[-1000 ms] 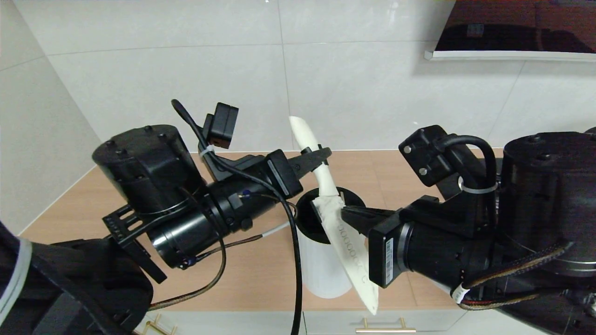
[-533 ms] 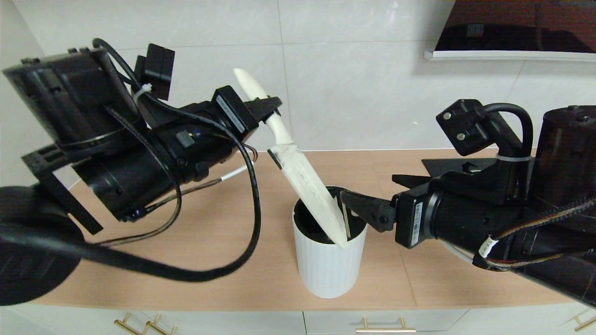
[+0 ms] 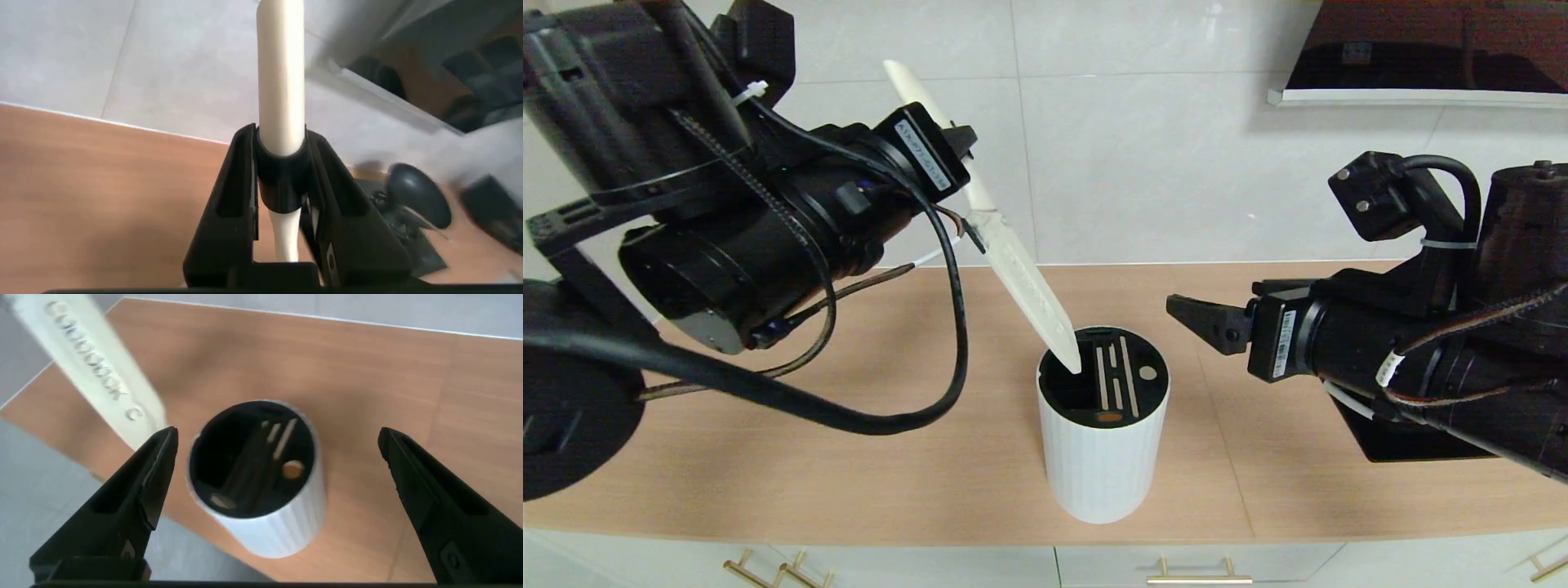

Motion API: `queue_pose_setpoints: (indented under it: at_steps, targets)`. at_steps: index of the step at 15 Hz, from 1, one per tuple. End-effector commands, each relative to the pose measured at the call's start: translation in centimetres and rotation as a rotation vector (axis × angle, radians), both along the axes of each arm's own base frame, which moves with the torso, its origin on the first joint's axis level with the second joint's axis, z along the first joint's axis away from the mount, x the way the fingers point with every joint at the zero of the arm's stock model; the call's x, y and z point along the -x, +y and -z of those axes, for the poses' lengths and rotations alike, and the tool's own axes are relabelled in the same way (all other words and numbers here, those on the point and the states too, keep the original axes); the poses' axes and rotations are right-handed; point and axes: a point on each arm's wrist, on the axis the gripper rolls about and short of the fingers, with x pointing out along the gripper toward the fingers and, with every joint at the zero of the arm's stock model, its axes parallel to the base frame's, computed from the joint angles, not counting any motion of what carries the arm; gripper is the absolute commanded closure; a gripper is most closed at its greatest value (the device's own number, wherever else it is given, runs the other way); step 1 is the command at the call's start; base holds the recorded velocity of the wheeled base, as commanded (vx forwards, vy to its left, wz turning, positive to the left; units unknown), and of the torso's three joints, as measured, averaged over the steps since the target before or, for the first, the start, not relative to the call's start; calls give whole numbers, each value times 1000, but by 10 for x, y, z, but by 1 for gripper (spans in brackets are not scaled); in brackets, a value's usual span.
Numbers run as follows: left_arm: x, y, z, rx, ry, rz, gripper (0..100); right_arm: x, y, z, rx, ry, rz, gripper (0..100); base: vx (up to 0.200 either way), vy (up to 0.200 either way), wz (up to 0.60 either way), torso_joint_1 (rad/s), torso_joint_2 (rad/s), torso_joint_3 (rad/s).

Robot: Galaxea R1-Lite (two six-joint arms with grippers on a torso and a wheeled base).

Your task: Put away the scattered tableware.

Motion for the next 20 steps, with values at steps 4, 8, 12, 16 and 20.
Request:
queue_pose_setpoints:
  at_steps: [4, 8, 12, 16, 20]
  targets:
    - [-15, -30, 30, -154, -36, -69, 100, -4, -15, -6, -16, -16, 50, 0, 0, 0, 0, 0, 0, 0]
    - [-4, -48, 41, -212, -72, -43, 100, -3, -16, -6, -13, -16, 51, 0, 0, 0, 0, 0, 0, 0]
    - [-10, -58, 52, -246, -115, -87, 100, -3, -16, -5, -11, -13, 51, 0, 0, 0, 0, 0, 0, 0]
    - [-12, -59, 53, -262, -138, -134, 100, -3, -15, -3, -7, -11, 51, 0, 0, 0, 0, 0, 0, 0]
    - [-10, -67, 58, -270, -123, -136, 100, -3, -15, -3, -8, -10, 51, 0, 0, 0, 0, 0, 0, 0]
